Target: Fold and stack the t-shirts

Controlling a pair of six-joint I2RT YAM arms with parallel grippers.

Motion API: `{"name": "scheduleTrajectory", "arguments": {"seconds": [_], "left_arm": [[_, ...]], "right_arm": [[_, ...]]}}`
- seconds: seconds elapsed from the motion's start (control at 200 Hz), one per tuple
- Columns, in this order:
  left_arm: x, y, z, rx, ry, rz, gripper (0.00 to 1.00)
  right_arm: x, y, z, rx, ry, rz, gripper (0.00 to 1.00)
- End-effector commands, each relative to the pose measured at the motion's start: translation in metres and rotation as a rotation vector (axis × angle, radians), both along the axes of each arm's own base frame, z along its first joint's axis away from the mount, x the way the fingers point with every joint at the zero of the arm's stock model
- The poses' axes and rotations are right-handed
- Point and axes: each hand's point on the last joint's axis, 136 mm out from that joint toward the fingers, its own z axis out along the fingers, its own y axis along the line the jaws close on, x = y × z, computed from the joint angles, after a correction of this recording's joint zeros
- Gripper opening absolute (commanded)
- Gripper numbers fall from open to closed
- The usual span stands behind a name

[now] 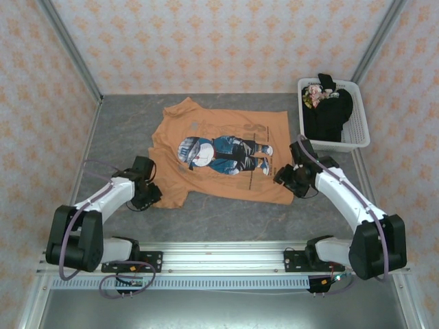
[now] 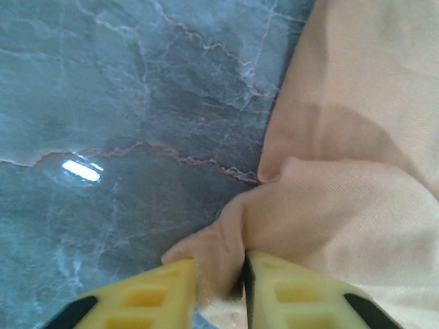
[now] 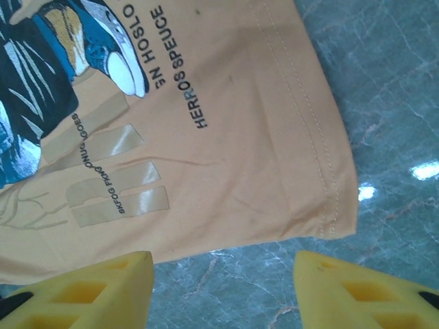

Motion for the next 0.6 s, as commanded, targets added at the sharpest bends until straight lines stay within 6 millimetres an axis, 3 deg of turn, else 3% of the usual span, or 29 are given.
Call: {"name": "scheduleTrajectory", "arguments": {"seconds": [0.0, 0.055, 0.19, 0.285, 0.36, 0.595], "left_arm": [[0.010, -0.009, 0.002, -0.026, -0.040, -0.008, 0.10], [0.007, -0.014, 0.009, -0.031, -0.043, -0.010, 0.00], [-0.019, -0.027, 0.020, -0.045, -0.014, -0.004, 0.00], [-0.046, -0.031, 0.021, -0.048, 0.031, 0.013, 0.00], [-0.063, -0.031, 0.023, -0.062, 0.036, 0.037, 0.00], [-0.087, -0.037, 0.024, -0.143, 0.034, 0.086, 0.00]], "right_arm": [[-0.019, -0.016, -0.008, -0.070, 0.055, -0.061, 0.55], [-0.025, -0.026, -0.012, -0.114, 0.076, -0.096, 0.55], [-0.040, -0.043, -0.025, -0.191, 0.124, -0.173, 0.54], [-0.038, -0.040, -0.037, -0.155, 0.115, -0.200, 0.53], [-0.035, -0.037, -0.045, -0.128, 0.106, -0.213, 0.46], [-0.038, -0.034, -0.066, -0.113, 0.157, -0.219, 0.42]]}}
